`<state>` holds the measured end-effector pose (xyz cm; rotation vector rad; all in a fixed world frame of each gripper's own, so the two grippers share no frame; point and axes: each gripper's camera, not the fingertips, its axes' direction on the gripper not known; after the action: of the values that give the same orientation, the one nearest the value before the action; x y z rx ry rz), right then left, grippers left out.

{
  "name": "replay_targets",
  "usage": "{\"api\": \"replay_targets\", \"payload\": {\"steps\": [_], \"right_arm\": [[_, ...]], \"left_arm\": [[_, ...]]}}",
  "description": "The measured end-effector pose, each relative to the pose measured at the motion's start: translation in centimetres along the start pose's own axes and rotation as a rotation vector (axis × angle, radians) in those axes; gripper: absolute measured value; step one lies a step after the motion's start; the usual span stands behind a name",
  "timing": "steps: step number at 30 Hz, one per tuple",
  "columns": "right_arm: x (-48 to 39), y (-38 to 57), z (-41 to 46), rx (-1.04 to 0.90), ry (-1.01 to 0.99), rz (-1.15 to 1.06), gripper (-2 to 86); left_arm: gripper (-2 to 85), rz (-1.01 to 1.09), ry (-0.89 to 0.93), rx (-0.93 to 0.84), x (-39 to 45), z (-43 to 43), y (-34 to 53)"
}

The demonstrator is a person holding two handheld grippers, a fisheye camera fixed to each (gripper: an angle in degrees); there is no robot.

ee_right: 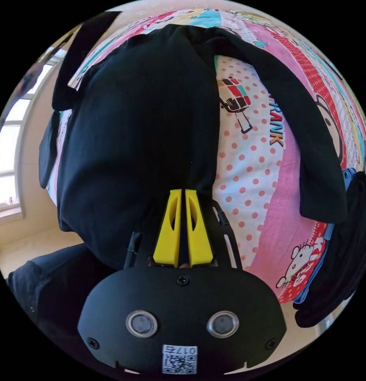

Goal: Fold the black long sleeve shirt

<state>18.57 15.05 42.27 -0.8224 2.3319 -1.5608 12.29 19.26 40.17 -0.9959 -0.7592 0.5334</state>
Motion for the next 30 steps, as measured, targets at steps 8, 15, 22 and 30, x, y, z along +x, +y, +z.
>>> {"api": "replay_targets", "payload": {"steps": [8,15,22,30], "right_arm": [[10.6,6.4,-3.3,0.234,-0.19,0.393,7.8],[11.6,4.5,-3.0,0.177,0.312,0.117,10.1],[15.3,2.0,-11.3,0.336,0.445,0.097,3.6],[27.5,-1.8,-17.3,0.462,0.307,0.397,4.0]], "left_arm": [[7.6,-0.176,-0.077,-0.027,-10.4,5.1,10.9],[4.2,-0.323,-0.27,-0.248,-19.2,2.4,21.5],[-0.9,-0.339,-0.308,-0.387,-24.3,-0.7,23.7],[-1.0,-0.269,-0.374,-0.499,-26.5,-3.1,22.1]]}}
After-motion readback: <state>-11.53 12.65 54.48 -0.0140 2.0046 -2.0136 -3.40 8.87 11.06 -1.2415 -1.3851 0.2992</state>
